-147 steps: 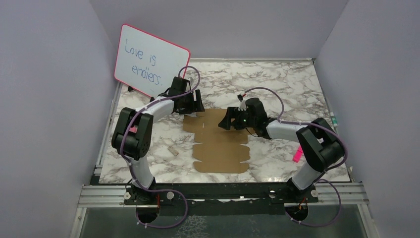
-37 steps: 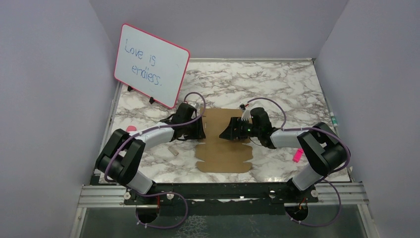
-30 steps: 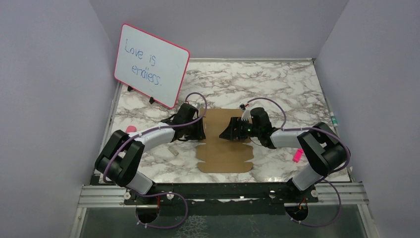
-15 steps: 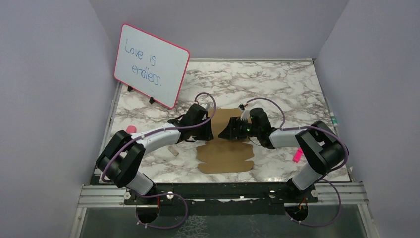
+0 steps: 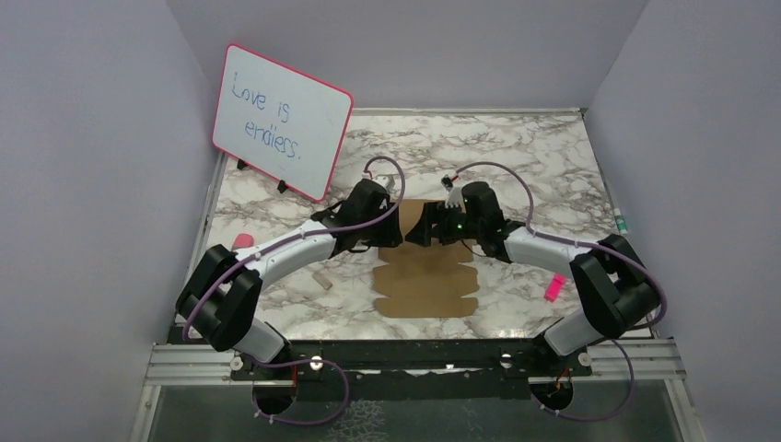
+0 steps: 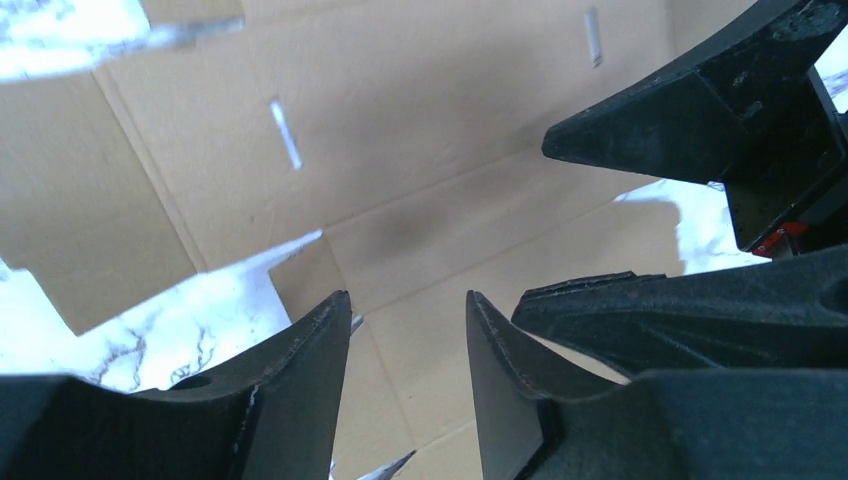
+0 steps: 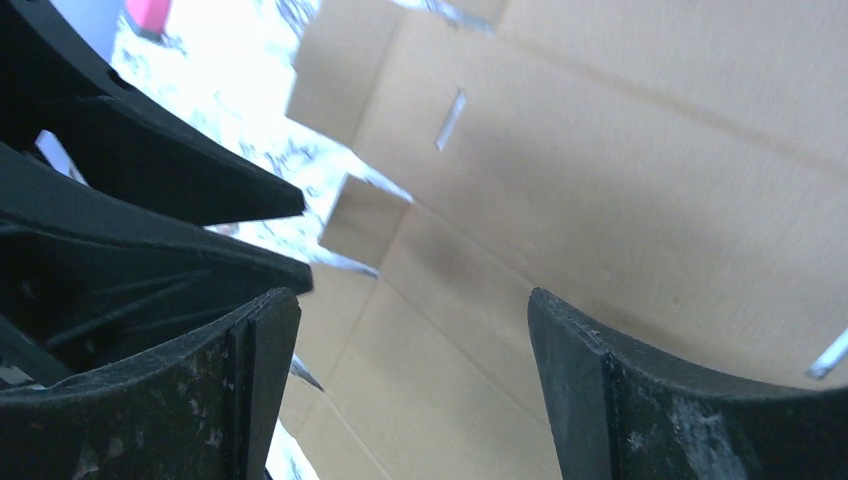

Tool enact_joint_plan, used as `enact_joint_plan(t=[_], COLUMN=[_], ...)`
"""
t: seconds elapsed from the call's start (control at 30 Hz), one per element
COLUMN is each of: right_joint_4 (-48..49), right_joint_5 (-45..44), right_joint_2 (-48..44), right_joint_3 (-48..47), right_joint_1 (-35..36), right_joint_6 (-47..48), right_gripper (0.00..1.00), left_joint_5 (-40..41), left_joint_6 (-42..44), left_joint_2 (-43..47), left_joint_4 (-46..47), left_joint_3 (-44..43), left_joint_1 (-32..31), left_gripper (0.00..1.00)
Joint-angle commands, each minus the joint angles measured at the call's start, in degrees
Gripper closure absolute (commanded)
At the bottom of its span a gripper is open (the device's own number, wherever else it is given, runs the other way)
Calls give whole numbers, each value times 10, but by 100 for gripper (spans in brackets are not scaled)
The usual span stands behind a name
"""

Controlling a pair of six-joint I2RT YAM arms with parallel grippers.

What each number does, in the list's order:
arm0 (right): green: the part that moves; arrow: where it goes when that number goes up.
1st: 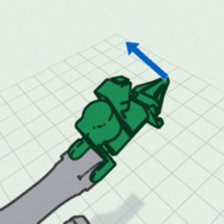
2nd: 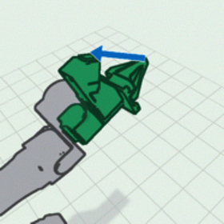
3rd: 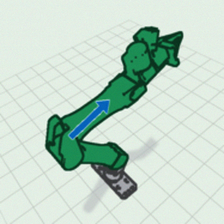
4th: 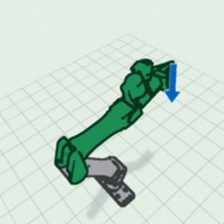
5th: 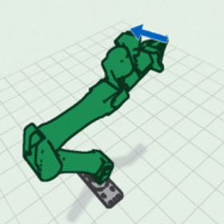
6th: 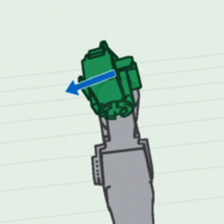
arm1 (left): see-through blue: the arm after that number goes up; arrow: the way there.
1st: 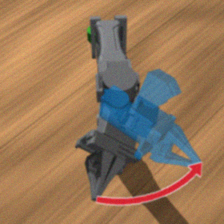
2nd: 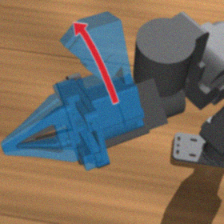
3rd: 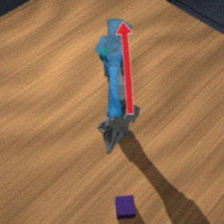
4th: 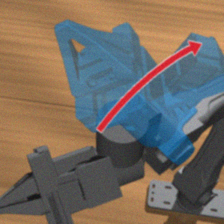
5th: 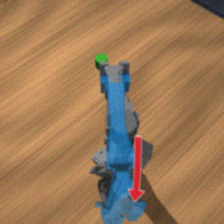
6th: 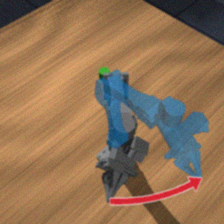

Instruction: Fold the paper box

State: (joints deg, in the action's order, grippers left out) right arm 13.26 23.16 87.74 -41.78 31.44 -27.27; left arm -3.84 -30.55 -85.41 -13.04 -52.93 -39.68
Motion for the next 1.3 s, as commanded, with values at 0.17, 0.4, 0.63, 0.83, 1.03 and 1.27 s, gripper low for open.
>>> enact_joint_plan(t=[0.17, 0.4, 0.63, 0.83, 1.03, 1.27], right_joint_4=[-95, -85, -65, -60, -65, -61], right_joint_5=[-67, -17, 3, 4, -4, 43], right_joint_2=[-13, 25, 67, 103, 132, 163], right_joint_3=[-81, -85, -89, -102, -117, -131], right_joint_1=[-77, -164, -202, -208, -209, -209], right_joint_6=[54, 44, 25, 19, 15, 20], right_gripper=[10, 10, 10, 10, 10, 10], left_joint_5=[-22, -70, -98, -107, -109, -112], left_joint_6=[11, 2, 0, -2, -1, -2], left_joint_2=[-48, -133, -198, -228, -242, -249], left_joint_4=[50, 90, 107, 114, 113, 114], left_joint_3=[-72, -111, -140, -146, -144, -138], left_joint_1=[10, 19, 22, 23, 24, 24], left_gripper=[40, 35, 32, 32, 32, 32])
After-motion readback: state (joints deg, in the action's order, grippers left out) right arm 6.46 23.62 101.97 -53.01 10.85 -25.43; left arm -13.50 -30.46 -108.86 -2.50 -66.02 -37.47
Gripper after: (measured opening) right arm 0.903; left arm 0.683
